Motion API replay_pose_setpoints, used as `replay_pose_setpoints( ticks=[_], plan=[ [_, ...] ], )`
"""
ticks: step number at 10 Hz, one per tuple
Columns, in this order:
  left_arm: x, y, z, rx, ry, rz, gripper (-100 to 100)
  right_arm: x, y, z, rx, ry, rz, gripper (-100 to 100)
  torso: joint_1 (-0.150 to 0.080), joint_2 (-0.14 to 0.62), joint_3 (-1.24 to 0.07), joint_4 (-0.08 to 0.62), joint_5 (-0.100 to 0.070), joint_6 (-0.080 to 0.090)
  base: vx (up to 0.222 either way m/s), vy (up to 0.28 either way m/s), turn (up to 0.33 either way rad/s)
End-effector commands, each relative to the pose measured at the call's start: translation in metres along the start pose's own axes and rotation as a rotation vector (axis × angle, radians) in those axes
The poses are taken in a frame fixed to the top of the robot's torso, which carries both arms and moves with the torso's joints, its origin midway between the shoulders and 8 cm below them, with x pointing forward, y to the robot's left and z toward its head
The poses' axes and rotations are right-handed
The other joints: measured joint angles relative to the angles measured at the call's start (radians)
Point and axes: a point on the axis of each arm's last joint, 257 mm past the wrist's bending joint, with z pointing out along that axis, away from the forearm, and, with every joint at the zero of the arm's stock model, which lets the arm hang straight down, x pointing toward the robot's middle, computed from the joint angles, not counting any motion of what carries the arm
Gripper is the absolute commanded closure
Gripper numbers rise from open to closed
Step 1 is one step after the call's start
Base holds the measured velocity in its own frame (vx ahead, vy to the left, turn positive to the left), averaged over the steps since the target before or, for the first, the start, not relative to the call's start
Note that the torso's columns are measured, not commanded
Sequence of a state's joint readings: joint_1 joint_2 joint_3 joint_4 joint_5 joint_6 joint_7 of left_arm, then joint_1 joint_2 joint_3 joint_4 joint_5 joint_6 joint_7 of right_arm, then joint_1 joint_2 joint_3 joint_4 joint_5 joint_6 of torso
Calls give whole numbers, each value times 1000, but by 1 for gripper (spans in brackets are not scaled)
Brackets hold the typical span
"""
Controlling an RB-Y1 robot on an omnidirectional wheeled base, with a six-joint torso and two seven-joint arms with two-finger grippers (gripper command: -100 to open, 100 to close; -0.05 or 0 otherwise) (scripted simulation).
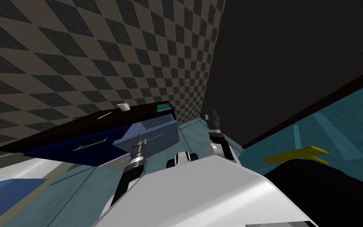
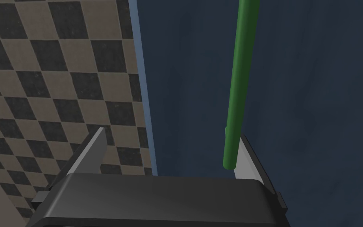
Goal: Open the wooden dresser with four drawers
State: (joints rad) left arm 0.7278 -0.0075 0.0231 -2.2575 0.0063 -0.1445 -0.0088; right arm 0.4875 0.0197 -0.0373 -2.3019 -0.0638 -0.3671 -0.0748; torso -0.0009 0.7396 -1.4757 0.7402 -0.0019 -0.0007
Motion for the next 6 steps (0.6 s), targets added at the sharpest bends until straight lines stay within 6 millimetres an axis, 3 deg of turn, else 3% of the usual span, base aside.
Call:
replay_pose_setpoints(
  ticks=[1,6],
  plan=[
    [0,0,0,-2,0,0,0,0,0,0,0,0,0,0,0,1,1,-1,1,0,0,0,0],
    [0,2,-1,-8,0,0,0,0,0,0,0,0,0,0,1,-1,0,-2,2,1,0,0,0]
  ],
)
